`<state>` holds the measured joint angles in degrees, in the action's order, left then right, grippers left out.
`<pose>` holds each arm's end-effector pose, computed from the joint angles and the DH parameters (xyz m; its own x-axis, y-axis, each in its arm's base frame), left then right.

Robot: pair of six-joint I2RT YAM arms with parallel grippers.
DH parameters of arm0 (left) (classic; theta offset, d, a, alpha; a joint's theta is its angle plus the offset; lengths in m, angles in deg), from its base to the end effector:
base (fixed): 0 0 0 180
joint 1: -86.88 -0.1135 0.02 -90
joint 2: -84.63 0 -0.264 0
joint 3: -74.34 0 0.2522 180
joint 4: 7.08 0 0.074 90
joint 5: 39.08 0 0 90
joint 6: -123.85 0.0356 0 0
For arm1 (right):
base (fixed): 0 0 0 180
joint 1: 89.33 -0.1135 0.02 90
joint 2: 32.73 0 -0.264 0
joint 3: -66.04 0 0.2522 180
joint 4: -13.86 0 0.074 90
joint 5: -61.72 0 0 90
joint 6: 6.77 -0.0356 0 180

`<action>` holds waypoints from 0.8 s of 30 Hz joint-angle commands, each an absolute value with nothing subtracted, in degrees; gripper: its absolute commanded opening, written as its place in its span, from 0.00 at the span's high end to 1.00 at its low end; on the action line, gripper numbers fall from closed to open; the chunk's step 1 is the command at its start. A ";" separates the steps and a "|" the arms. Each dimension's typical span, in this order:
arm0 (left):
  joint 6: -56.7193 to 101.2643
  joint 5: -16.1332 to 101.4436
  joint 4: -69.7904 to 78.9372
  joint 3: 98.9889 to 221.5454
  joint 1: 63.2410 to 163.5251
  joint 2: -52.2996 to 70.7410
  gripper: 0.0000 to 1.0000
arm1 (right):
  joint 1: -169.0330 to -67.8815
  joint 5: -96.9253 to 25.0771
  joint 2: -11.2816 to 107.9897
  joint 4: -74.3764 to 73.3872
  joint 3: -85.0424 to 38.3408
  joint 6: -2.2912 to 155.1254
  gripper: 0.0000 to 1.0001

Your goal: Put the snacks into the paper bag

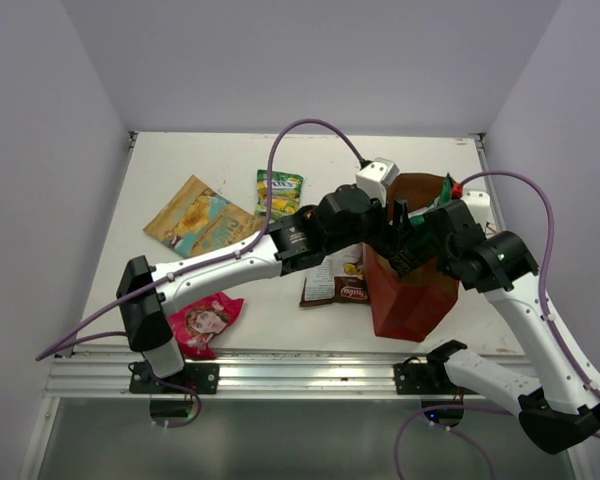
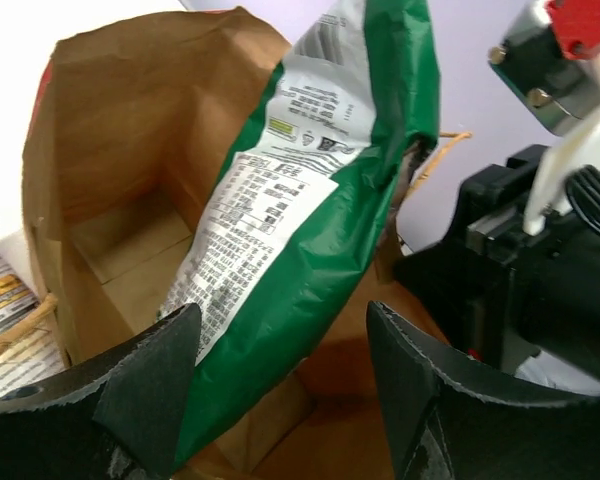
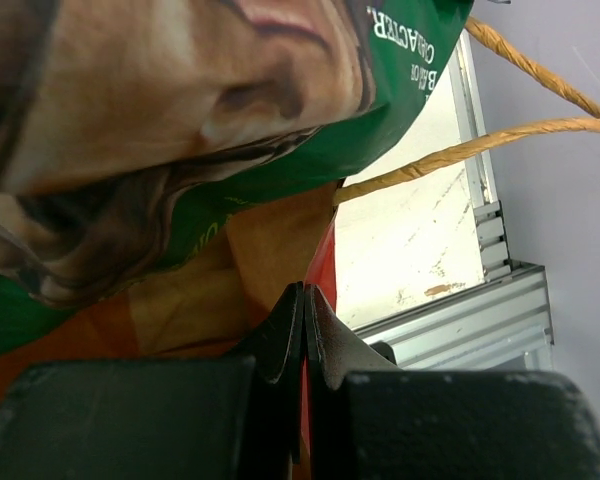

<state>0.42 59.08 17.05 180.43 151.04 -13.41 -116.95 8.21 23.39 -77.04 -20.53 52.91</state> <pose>0.1839 -0.3682 0.3800 -0.5588 -0.0973 -0.8236 0.6274 0.5998 -0.4966 0.1346 0.0465 0.3712 -0.7223 0.0801 -0.6869 0.2917 0.9359 -0.1976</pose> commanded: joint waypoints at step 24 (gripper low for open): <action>-8.16 72.10 28.91 185.57 151.92 -13.20 1.00 | -116.84 7.84 22.73 -79.27 -20.58 52.91 1.00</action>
<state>-5.74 68.57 29.05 186.27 151.59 -17.37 -116.75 8.19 23.08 -77.07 -20.45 52.88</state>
